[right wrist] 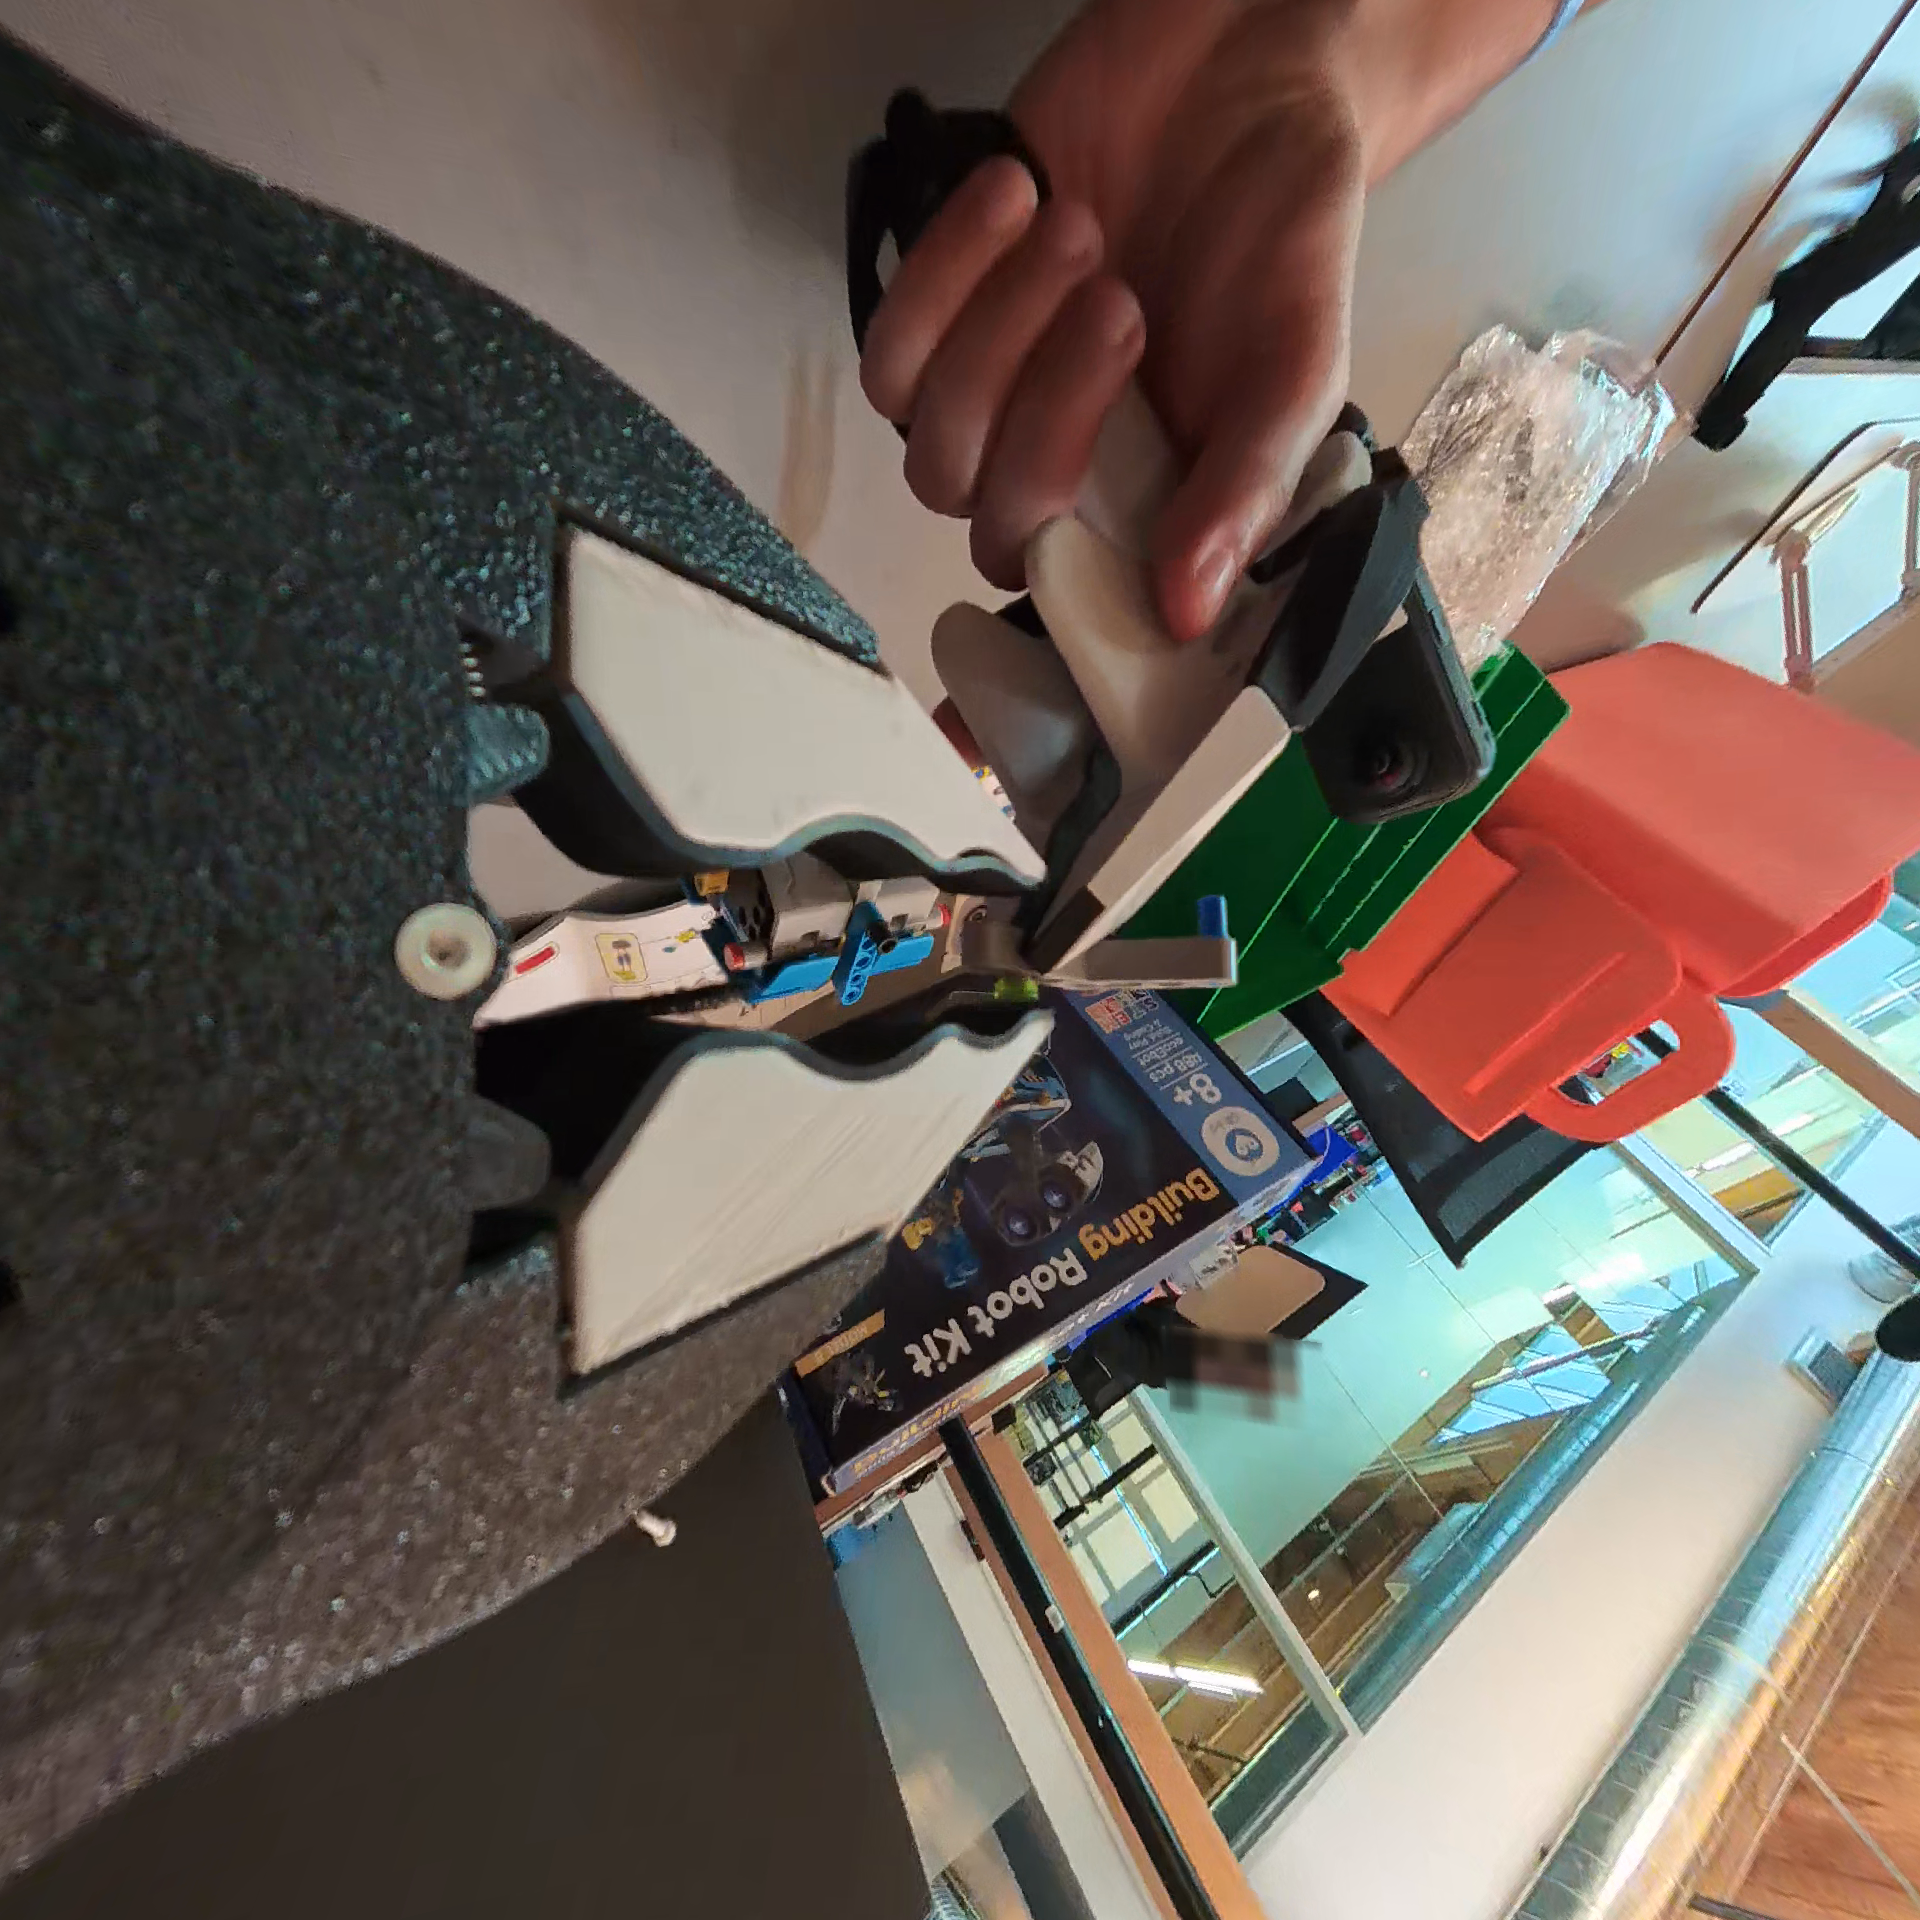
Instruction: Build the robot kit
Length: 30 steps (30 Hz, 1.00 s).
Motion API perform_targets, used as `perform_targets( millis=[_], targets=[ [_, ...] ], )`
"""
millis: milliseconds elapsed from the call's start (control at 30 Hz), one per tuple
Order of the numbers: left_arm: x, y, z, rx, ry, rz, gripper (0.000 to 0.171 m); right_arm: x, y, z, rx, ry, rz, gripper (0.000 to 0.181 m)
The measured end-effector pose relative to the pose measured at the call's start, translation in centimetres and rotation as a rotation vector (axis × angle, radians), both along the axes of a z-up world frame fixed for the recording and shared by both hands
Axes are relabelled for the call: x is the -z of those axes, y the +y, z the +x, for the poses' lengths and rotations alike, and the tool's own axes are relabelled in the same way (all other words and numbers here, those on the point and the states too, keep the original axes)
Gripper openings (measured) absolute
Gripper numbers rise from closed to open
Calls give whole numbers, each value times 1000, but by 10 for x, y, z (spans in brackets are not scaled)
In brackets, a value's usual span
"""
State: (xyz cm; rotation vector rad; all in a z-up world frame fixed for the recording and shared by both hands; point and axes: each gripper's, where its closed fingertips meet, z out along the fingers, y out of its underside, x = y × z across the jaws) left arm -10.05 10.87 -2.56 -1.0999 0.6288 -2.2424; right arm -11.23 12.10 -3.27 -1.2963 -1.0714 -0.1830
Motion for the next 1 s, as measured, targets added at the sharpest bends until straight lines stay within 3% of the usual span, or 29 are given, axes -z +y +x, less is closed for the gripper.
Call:
perform_targets(
  millis=[200, 533, 700, 900, 1000],
  targets=[
    [3, 1, 2, 1, 13, -6, 7, 3, 1, 2, -36, 83, -59, 16],
    [1, -5, 3, -31, 24, 50, 7, 1, -5, 2, -20, 23, 22, 13],
    [9, -5, 8, -41, 88, 119, 7, 9, -4, 8, -47, -3, -39, 15],
    [16, -9, 12, 5, 112, 107, 7, 15, -8, 12, -59, -60, 6, 16],
    [21, -10, 16, 13, 128, 116, 8, 19, -9, 15, -92, -36, -75, 15]
  ],
)
